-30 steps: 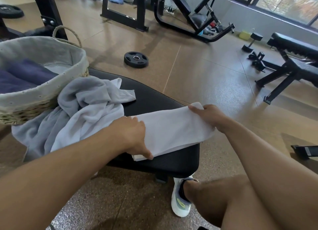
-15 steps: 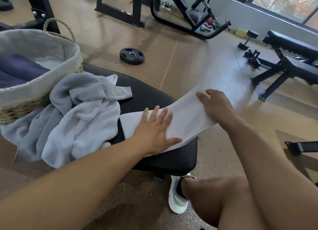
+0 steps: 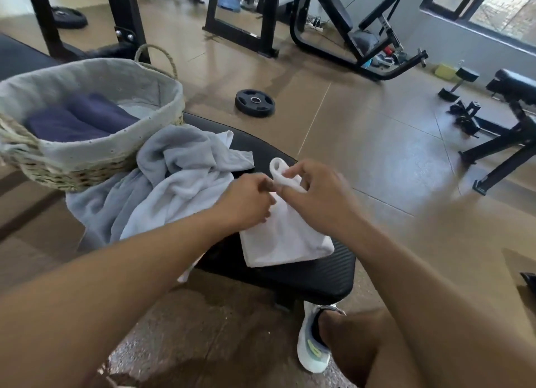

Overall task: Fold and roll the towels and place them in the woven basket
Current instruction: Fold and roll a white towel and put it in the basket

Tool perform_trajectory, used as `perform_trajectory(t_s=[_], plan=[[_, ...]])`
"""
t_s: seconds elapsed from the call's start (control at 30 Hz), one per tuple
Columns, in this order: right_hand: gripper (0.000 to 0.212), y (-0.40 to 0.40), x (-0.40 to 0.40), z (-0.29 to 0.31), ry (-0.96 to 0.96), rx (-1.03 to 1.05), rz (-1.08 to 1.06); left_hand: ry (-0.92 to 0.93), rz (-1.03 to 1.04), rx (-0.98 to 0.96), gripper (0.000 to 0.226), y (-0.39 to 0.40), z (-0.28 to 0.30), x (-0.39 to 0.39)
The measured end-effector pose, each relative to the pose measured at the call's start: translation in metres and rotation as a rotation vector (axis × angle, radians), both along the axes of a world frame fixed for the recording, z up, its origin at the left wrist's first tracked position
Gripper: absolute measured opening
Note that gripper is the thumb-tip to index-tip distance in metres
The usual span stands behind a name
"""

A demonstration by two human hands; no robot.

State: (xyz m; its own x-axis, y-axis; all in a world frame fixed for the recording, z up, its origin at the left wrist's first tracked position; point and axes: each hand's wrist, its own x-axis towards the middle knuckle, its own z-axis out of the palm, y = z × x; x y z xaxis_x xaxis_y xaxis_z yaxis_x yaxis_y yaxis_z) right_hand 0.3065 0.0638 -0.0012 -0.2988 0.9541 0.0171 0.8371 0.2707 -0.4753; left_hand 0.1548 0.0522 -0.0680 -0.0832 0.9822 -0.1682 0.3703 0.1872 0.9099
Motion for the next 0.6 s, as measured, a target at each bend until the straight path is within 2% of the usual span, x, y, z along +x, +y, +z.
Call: perform_trajectory(t_s=[0.07, 0.17, 0.43, 0.53, 0.6], plan=[[0.032, -0.006, -0.016, -0.009, -0.094, -0.060, 0.057, -0.302, 0.224, -0.101, 0.028, -0.002, 0.006, -0.027], [0.044, -0.014, -0.031, -0.024, -0.203, -0.085, 0.111, -0.378, 0.333, -0.127, 0.021, -0.012, 0.011, -0.055], [0.055, -0.025, -0.049, -0.046, -0.227, -0.117, 0.181, -0.150, 0.370, 0.028, 0.015, -0.017, 0.010, -0.062], [0.038, -0.022, -0.042, -0.034, -0.193, -0.020, 0.163, 0.173, 0.311, 0.221, 0.019, -0.016, 0.006, -0.060], [0.039, -0.017, -0.030, -0.028, -0.270, 0.139, 0.180, 0.424, 0.147, 0.332, 0.029, -0.022, 0.007, -0.055]])
